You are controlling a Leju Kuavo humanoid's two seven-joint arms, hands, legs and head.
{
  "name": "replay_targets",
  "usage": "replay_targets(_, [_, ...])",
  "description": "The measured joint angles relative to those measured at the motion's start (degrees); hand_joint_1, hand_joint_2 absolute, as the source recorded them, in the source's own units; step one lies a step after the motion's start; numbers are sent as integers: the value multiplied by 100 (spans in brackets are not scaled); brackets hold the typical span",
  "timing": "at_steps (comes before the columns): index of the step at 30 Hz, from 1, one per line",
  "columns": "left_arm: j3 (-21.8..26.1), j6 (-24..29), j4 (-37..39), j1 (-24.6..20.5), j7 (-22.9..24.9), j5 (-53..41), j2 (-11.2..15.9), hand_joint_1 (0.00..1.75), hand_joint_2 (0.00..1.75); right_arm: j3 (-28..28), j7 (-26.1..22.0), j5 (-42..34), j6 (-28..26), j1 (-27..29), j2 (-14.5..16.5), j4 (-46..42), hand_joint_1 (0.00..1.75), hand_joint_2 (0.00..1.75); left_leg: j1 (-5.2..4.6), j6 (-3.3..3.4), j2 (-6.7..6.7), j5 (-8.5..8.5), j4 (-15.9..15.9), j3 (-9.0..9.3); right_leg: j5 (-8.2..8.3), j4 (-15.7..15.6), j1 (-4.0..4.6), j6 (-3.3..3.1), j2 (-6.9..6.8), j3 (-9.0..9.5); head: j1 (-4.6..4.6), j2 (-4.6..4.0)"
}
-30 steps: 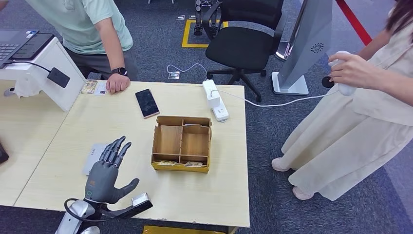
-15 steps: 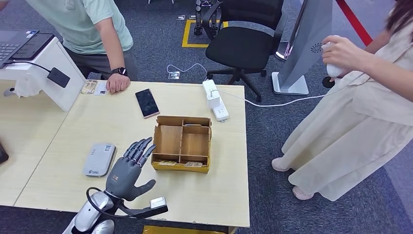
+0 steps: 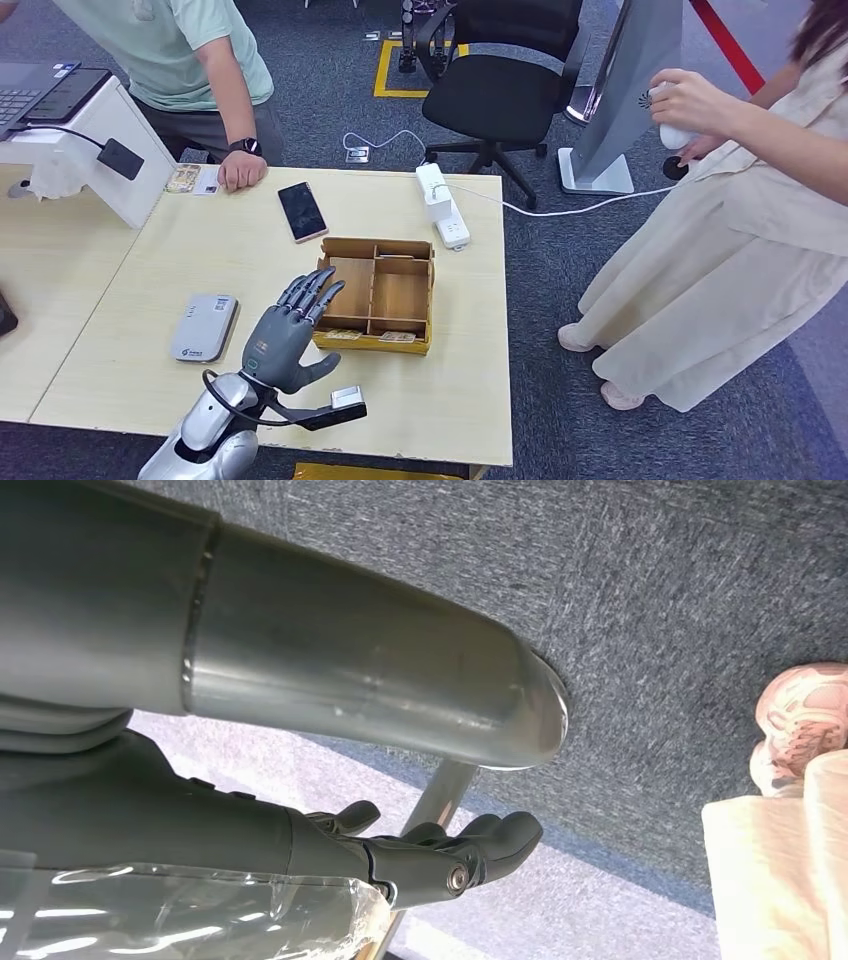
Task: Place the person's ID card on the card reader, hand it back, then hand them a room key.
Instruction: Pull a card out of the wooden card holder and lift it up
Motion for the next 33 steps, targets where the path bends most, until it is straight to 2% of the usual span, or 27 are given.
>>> replay_targets(7, [-132, 37, 193, -136, 175, -140, -119, 0, 175, 23, 15, 0, 0, -1, 2, 3, 0, 0, -1, 0, 1, 0, 0, 0, 0, 0, 0, 0, 1, 0, 0, 0])
replay_targets(18, [-203, 61, 360, -190, 191, -144, -174, 0, 175, 59, 15, 0, 0, -1, 2, 7, 0, 0, 0, 0, 1, 0, 0, 0, 0, 0, 0, 0, 1, 0, 0, 1])
replay_targets(33, [-205, 490, 627, -191, 404, -581, -86, 0, 175, 121, 3, -86, 0, 0, 2, 9, 0, 0, 0, 0, 1, 0, 0, -1, 0, 0, 0, 0, 1, 0, 0, -1])
